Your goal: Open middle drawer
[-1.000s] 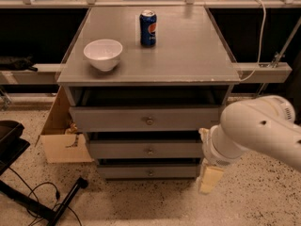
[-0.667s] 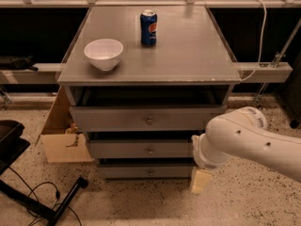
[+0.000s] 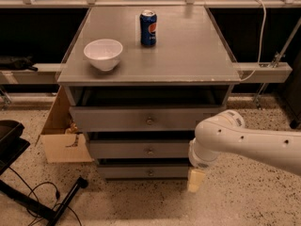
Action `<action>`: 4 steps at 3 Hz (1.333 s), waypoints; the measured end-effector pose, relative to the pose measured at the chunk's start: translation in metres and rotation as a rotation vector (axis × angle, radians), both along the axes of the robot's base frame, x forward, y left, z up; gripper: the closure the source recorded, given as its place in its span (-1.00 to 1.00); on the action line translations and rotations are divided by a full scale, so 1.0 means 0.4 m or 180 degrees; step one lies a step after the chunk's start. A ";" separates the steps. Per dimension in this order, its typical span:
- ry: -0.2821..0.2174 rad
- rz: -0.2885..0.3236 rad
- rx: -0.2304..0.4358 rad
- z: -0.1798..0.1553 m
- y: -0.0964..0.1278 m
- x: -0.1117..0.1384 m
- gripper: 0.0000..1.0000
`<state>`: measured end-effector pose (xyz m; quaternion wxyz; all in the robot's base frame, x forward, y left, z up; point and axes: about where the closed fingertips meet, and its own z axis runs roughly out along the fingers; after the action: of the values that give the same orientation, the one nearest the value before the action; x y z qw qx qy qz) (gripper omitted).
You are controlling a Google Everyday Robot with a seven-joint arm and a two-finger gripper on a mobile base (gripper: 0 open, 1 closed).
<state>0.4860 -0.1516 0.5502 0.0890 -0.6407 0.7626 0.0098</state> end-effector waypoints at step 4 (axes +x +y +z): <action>-0.0390 0.0067 0.0002 -0.124 0.022 0.085 -1.00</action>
Offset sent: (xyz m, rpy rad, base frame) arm 0.0074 0.0054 -0.0214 -0.0021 -0.0418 0.0030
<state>0.5200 -0.1429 0.5004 0.1357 -0.6480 0.7489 -0.0284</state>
